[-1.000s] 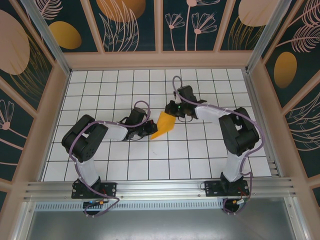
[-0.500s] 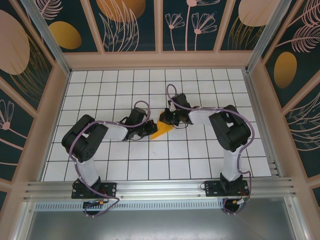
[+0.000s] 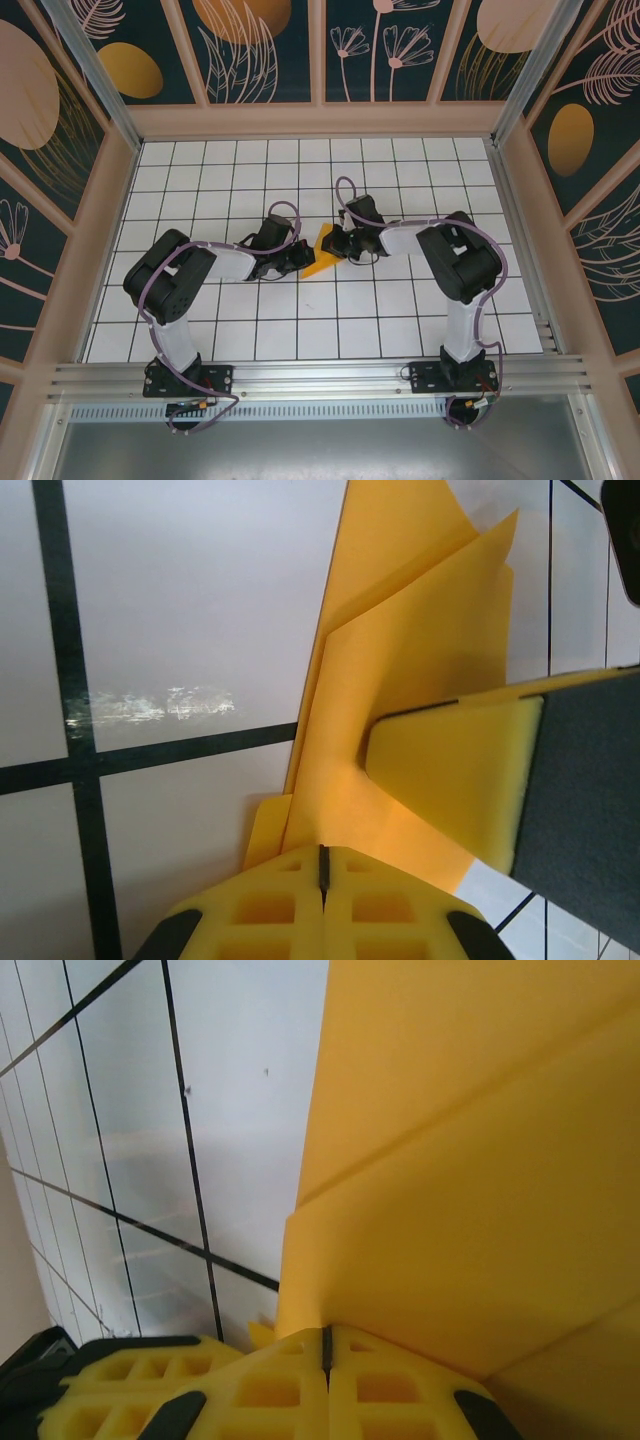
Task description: Fold a paper plane with a square sheet of paper (pick it up from the middle)
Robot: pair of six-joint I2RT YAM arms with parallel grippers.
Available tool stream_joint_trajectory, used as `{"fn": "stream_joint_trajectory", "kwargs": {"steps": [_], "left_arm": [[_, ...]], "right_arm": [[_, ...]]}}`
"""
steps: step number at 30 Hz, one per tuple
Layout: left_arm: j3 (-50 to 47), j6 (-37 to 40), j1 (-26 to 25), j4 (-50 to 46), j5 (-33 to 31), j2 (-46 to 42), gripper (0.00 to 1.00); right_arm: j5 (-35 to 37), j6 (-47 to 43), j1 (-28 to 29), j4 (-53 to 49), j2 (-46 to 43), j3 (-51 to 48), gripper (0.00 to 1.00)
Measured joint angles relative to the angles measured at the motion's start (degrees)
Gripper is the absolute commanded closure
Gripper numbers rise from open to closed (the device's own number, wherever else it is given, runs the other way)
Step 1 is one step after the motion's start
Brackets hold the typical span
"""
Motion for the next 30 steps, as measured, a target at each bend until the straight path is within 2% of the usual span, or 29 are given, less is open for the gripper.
{"fn": "stream_joint_trajectory", "kwargs": {"steps": [11, 14, 19, 25, 30], "left_arm": [[0.4, 0.0, 0.0, -0.9, -0.1, -0.1, 1.0], [0.9, 0.0, 0.0, -1.9, -0.2, -0.2, 0.96], [1.0, -0.5, 0.0, -5.6, -1.3, -2.2, 0.83], [0.4, -1.9, 0.0, -7.4, -1.0, -8.5, 0.81], [-0.7, -2.9, 0.0, -7.4, 0.4, -9.7, 0.82]], "right_arm": [[0.0, 0.3, 0.0, 0.2, -0.3, -0.9, 0.97], [0.1, 0.3, 0.0, 0.2, -0.1, -0.9, 0.98], [0.2, 0.2, 0.1, 0.2, 0.0, -0.9, 0.98], [0.2, 0.2, 0.1, 0.2, 0.1, -0.8, 0.98], [0.2, 0.2, 0.1, 0.2, 0.3, -0.7, 0.98]]}}
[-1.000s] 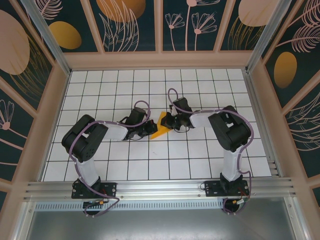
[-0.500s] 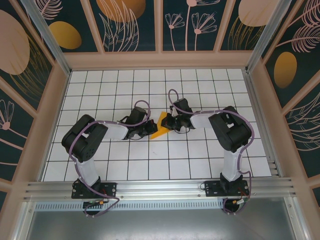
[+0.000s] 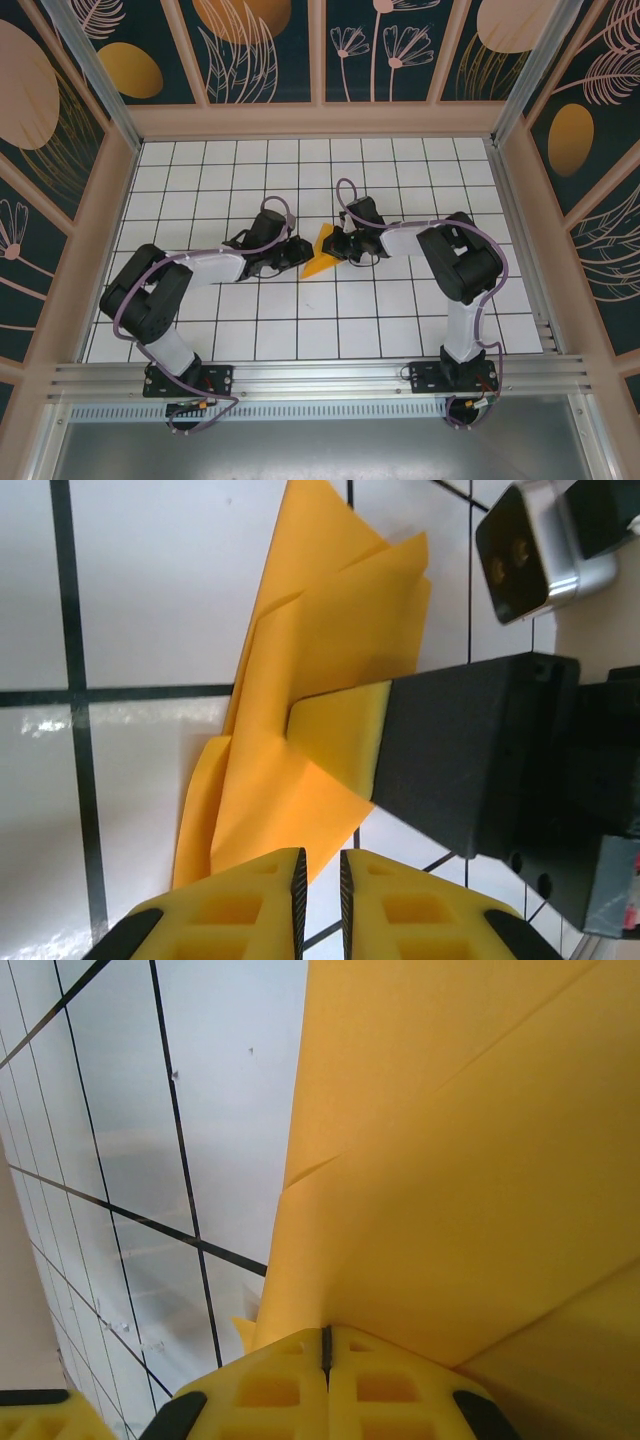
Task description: Fold a paper plane with a square sheet of paper (pick it up from the middle)
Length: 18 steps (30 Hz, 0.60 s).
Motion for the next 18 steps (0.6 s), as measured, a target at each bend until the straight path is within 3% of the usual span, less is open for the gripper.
{"fn": "stream_joint_trajectory", "kwargs": {"steps": [18], "left_arm": [[1.1, 0.1, -1.2, -2.2, 0.5, 4.8, 0.87]], "right_arm": [[-0.2, 0.0, 0.0, 0.0, 0.4, 0.5, 0.99]]}}
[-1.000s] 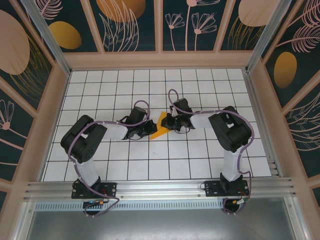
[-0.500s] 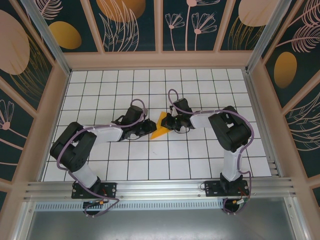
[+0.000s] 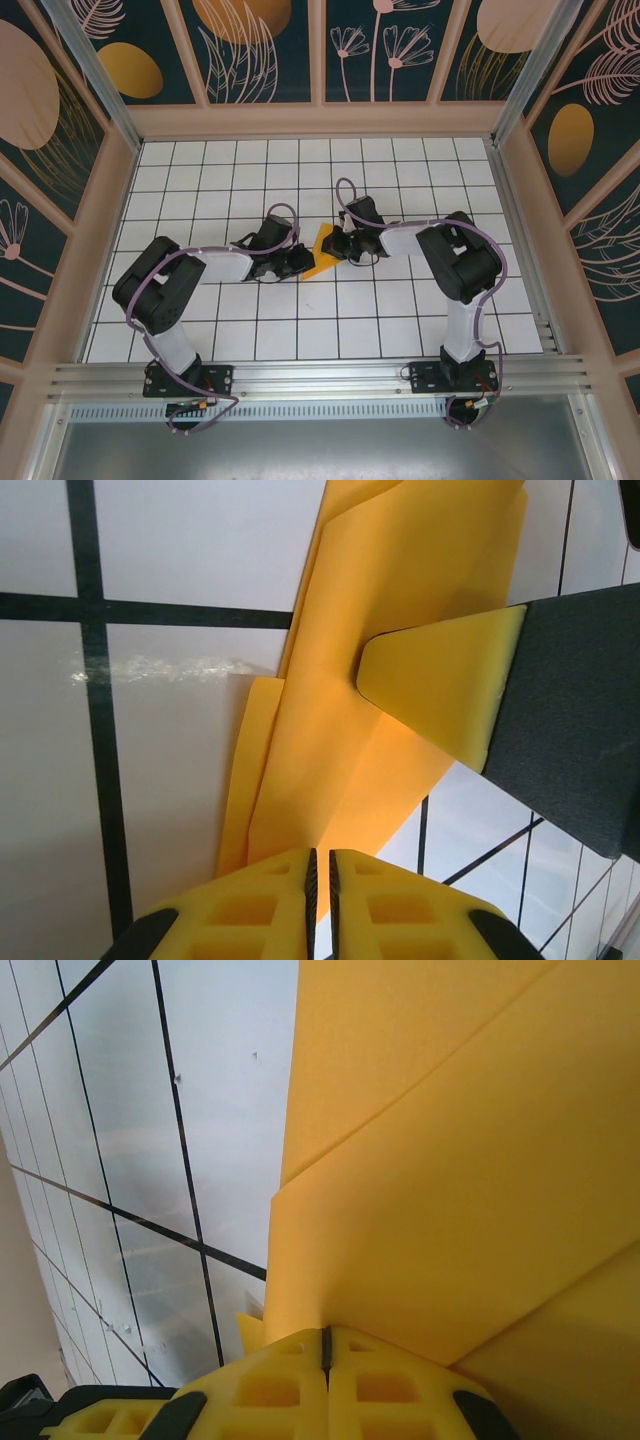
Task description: Fold a paper plane with a square sheet of paper (pick it up from the middle)
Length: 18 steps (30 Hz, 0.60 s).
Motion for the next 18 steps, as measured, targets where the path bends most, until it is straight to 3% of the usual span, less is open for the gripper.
{"fn": "stream_joint_trajectory", "kwargs": {"steps": [8, 18], "left_arm": [[0.1, 0.8, 0.0, -1.3, -1.3, 0.0, 0.87], [0.1, 1.3, -0.1, -2.5, -3.1, 0.0, 0.89]], "right_arm": [[0.0, 0.0, 0.0, -0.2, 0.2, 0.3, 0.98], [-0.1, 0.7, 0.0, -0.4, 0.2, 0.6, 0.9]]}}
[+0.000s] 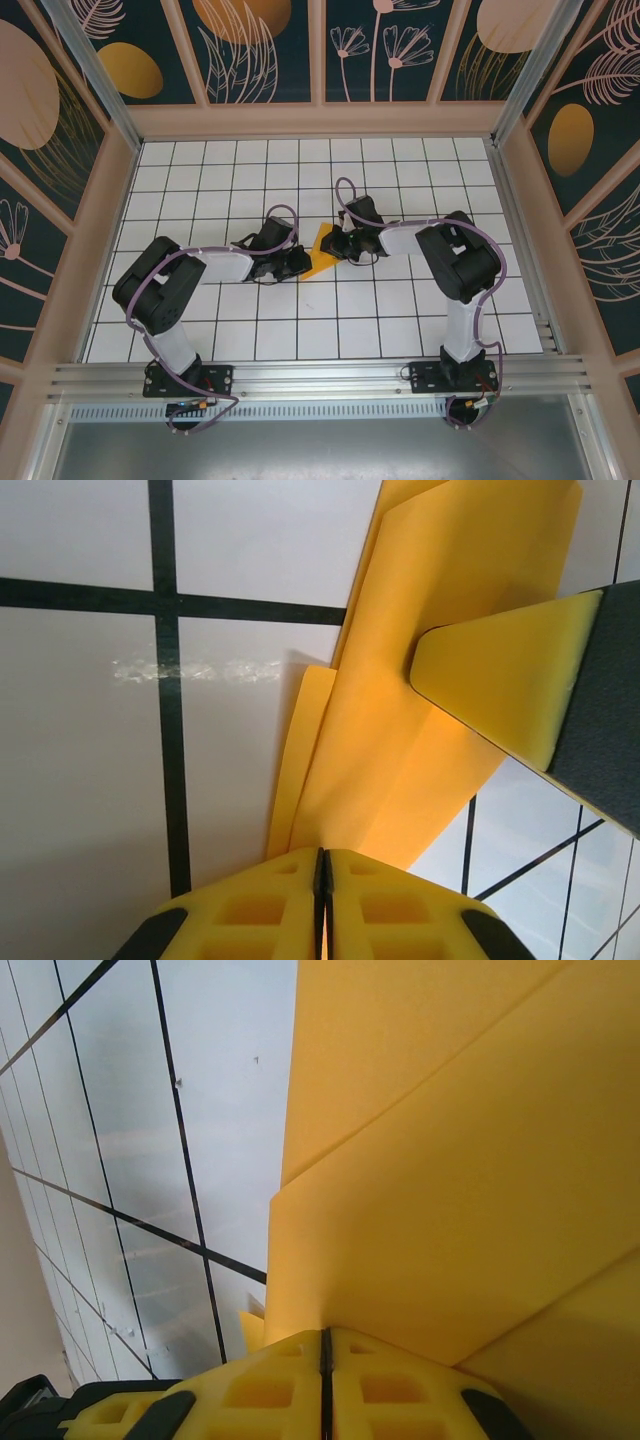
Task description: Fold a paper plane with a square sheet of paper (pick it up from the middle)
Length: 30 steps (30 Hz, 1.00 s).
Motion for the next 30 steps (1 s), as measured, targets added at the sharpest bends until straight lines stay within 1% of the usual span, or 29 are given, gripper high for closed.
{"fn": "stream_joint_trajectory", "kwargs": {"steps": [8, 17, 21, 23, 27, 30], "left_arm": [[0.2, 0.2, -0.2, -0.4, -0.7, 0.3, 0.92], [0.3, 0.2, -0.2, -0.4, -0.8, 0.3, 0.92], [0.3, 0.2, -0.2, -0.4, -0.8, 0.3, 0.92], [0.3, 0.2, -0.2, -0.4, -0.8, 0.2, 0.91], [0.2, 0.1, -0.2, -0.6, -0.7, -0.4, 0.86], [0.2, -0.1, -0.2, -1.0, -0.3, -2.3, 0.84]], "right_arm": [[-0.3, -0.2, 0.3, -0.4, -0.3, 0.5, 0.88], [-0.3, -0.9, 3.0, -1.0, -1.2, 0.5, 0.92], [0.3, -0.9, 3.3, -1.4, -1.1, 0.3, 0.93], [1.0, -0.9, 3.3, -1.9, -1.1, 0.3, 0.94], [1.6, -0.9, 3.3, -2.1, -0.9, 0.3, 0.94], [1.6, -0.9, 3.3, -2.1, -0.6, 0.4, 0.94]]}}
